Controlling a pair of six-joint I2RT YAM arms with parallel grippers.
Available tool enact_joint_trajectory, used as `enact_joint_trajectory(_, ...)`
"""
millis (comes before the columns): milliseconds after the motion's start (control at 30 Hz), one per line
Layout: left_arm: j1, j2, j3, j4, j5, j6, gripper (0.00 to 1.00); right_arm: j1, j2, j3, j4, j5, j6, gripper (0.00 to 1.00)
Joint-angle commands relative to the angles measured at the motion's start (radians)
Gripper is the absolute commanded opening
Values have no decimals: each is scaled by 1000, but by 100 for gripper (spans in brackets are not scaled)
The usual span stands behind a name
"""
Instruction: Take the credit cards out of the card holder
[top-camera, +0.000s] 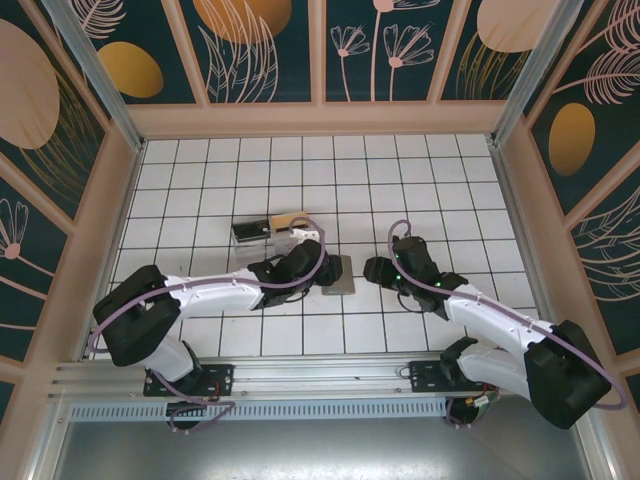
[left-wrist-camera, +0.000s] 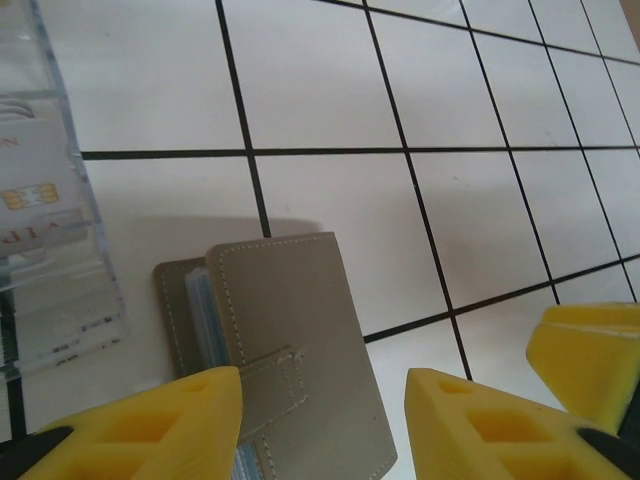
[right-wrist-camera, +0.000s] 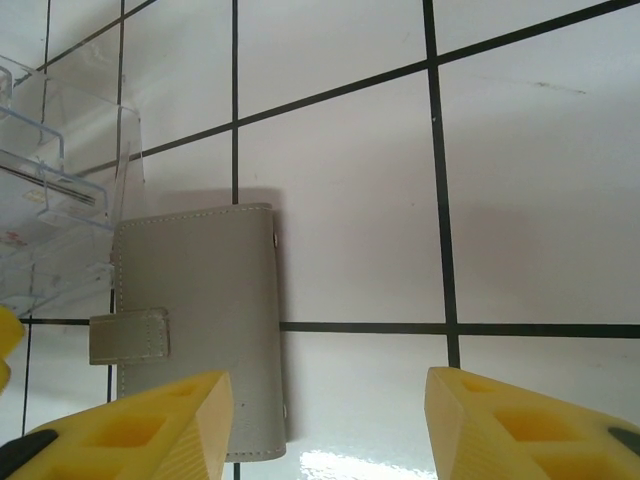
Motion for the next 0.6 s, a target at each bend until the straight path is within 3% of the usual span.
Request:
enact_joint_trajectory(0, -1, -46, -16, -30, -85, -22, 48, 64, 7, 40, 20, 16, -32, 58)
enact_joint_trajectory(133, 1, -149, -54, -85, -193, -40, 64, 163, 73, 120, -33, 107, -47, 61)
enact_joint_trajectory(267, 9, -250, -81, -189, -306, -95, 90, 241, 168, 191, -70, 178, -61, 67)
enact_joint_trajectory(333, 21, -297, -99, -228, -338, -119, 97, 277, 225, 231, -93, 218, -64, 73)
enact_joint_trajectory(567, 77, -436, -194, -253, -339, -152, 99, 381, 430, 371, -179, 353, -83, 74)
